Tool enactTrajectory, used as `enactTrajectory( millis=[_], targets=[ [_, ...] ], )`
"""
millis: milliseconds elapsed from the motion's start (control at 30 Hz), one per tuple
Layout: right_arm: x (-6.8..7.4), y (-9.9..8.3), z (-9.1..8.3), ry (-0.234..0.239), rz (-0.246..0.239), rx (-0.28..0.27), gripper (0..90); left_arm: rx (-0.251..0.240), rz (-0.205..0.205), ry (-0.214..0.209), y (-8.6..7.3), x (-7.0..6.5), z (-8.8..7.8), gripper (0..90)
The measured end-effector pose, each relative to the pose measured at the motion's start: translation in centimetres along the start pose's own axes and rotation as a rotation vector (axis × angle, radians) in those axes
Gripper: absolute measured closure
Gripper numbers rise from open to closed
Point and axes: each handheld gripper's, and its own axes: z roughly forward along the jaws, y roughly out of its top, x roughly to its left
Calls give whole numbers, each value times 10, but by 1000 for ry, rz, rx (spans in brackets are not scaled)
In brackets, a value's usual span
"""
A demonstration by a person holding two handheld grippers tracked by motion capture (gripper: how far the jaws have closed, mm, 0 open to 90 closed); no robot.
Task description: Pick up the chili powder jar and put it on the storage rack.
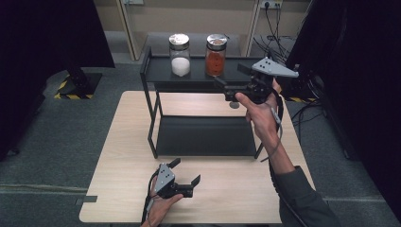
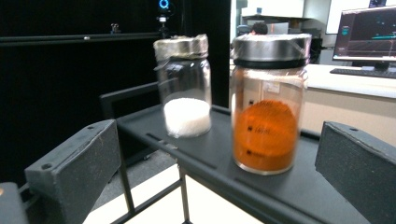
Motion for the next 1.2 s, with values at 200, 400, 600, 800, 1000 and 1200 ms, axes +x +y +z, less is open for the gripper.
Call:
enactTrajectory(
  millis=[200,400,600,800,1000,1200],
  targets=[
    [4,-16,-13,22,-22,-7,4,0,-2,3,0,0,0,11],
    [12,-32,-23,35,-45,-5,4,-2,-3,5,0,0,0,11],
    [17,-54,-33,42,-57,-3,4,-3,-4,6,0,0,0,11],
    [22,-74,-43,48,-69,-2,4,-4,-1,6,-1,0,0,11],
    [24,-95,-49,62,-57,6,4,-5,-1,8,-1,0,0,11],
    [25,-116,-56,71,-42,12,4,-5,0,8,-1,0,0,12]
  ],
)
